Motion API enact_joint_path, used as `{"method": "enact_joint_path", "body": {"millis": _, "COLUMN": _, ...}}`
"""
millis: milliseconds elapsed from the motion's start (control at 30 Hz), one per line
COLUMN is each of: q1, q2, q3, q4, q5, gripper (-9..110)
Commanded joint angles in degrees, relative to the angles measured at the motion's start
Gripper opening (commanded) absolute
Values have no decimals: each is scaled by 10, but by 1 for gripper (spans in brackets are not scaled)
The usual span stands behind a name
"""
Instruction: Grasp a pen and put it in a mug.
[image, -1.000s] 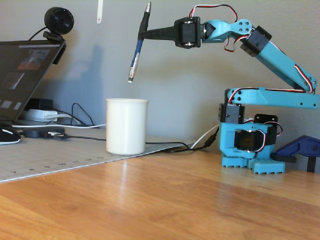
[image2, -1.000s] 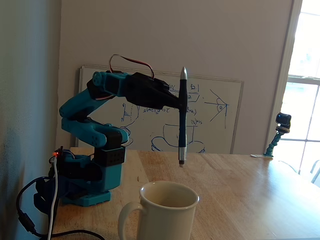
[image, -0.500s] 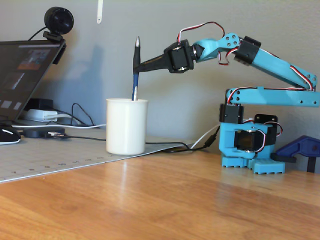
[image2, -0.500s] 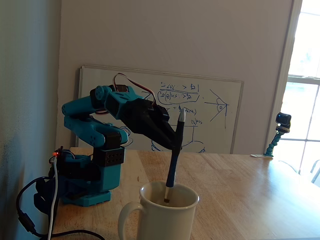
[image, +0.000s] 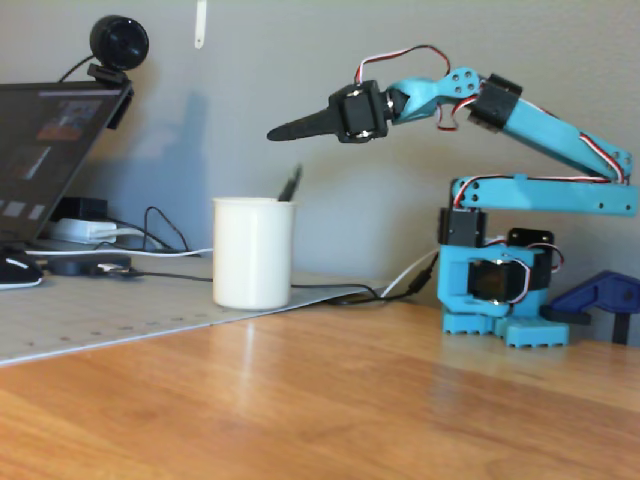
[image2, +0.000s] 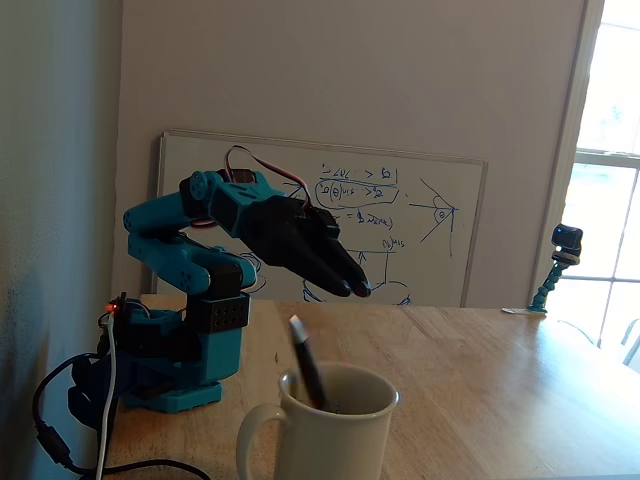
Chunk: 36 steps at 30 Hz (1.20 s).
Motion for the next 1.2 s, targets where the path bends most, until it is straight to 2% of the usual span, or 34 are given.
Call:
{"method": "enact_joint_path", "body": {"millis": 0, "q1": -46, "q2": -13, "q3": -54, "q4": -34, "q5": 144, "gripper": 10}}
{"method": "enact_joint_path", "body": {"millis": 300, "q1": -176, "q2": -88, "q3": -110, "q4": -37, "q5": 539, "gripper": 9}}
{"method": "enact_joint_path", "body": {"millis": 467, "q1": -279, "q2": -93, "q3": -105, "q4": -35, "q5": 768, "gripper": 4}}
{"method": "enact_joint_path", "body": {"millis": 567, "q1": -355, "q2": -100, "q3": -102, "q4": -26, "q5": 864, "gripper": 4}}
{"method": "enact_joint_path", "body": {"millis": 667, "q1": -431, "q2": -98, "q3": -84, "q4": 15, "q5": 911, "gripper": 4}}
{"method": "enact_joint_path", "body": {"millis": 867, "q1": -541, "q2": -92, "q3": -74, "q4": 121, "q5": 923, "gripper": 3}}
{"method": "enact_joint_path", "body": {"millis": 1167, "q1": -587, "q2": -26, "q3": -38, "q4": 254, "q5": 927, "gripper": 3}}
